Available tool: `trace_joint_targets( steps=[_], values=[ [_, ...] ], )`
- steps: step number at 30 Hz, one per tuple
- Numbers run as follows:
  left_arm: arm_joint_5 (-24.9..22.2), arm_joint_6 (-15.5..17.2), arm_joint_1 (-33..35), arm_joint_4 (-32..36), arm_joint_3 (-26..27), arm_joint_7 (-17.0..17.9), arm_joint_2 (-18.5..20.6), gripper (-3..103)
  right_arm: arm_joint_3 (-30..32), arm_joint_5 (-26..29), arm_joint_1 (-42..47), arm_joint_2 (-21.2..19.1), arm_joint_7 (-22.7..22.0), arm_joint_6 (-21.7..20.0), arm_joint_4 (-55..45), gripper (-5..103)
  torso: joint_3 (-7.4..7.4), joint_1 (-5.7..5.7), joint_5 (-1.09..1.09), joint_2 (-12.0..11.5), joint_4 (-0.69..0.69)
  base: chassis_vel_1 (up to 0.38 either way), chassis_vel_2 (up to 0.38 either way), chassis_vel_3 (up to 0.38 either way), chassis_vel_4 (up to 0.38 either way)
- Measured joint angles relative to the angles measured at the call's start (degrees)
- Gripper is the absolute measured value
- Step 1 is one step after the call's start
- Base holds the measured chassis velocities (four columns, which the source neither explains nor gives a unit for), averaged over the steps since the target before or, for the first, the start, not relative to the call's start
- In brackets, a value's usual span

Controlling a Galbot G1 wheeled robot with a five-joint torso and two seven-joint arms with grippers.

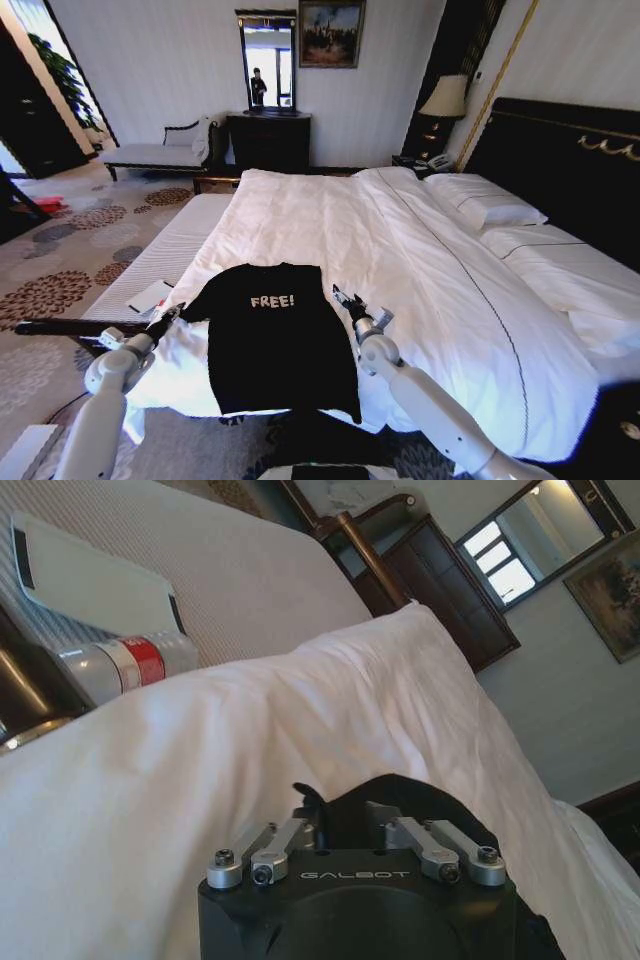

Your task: Fold the clothes on the bed.

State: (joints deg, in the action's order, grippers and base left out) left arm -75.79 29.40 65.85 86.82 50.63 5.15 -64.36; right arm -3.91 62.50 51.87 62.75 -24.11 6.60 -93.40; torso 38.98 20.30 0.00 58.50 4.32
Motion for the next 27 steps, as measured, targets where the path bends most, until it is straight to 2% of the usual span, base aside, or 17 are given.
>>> trace_joint_targets(
  steps=[1, 2, 5, 8, 9, 16, 27],
  values=[
    [0.0, -0.1, -0.1, -0.1, 0.0, 0.0, 0.1, 25, 0.0, 0.0, 0.1, -0.1, -0.1, 0.0, 0.0, 100, 0.00, 0.00, 0.00, 0.0, 0.00, 0.000, 0.000, 0.000, 0.000],
    [0.0, -0.1, -0.1, -0.1, 0.0, 0.0, 0.1, 25, 0.0, 0.0, 0.1, -0.1, -0.1, 0.0, 0.0, 100, 0.00, 0.00, 0.00, 0.0, 0.00, 0.000, 0.000, 0.000, 0.000],
    [0.0, -0.4, -0.7, -0.2, 0.0, 0.0, 0.7, 9, 0.0, -0.1, 0.1, -0.1, -0.4, -0.1, 0.0, 100, 0.00, 0.00, 0.00, 0.0, 0.00, 0.000, 0.000, 0.000, 0.000],
    [0.0, -0.6, -0.9, -0.2, -0.1, 0.0, 1.0, 9, -0.1, -0.2, 0.1, -0.1, -0.5, -0.1, 0.1, 100, 0.00, 0.00, 0.00, 0.0, 0.00, 0.000, 0.000, 0.000, 0.000],
    [0.0, -0.8, -1.1, -0.2, -0.2, 0.0, 1.2, 1, -0.3, -0.2, 0.0, 0.0, -0.5, -0.1, 0.3, 100, 0.00, 0.00, 0.00, 0.0, 0.00, 0.000, 0.000, 0.000, 0.000],
    [-0.2, -1.9, -2.0, 2.3, -1.8, 0.2, 2.4, 0, -0.9, -0.2, -0.4, 0.4, -0.5, -0.2, 1.4, 100, 0.00, 0.00, 0.00, 0.0, 0.01, 0.000, 0.000, 0.000, 0.000],
    [-0.2, -2.6, -4.8, 7.6, -10.1, 1.2, 7.6, 0, -1.6, 0.0, -1.8, 0.7, -0.4, -0.4, 2.2, 100, 0.00, 0.00, 0.01, 0.0, -0.01, 0.000, 0.000, 0.000, 0.000]
  ],
)
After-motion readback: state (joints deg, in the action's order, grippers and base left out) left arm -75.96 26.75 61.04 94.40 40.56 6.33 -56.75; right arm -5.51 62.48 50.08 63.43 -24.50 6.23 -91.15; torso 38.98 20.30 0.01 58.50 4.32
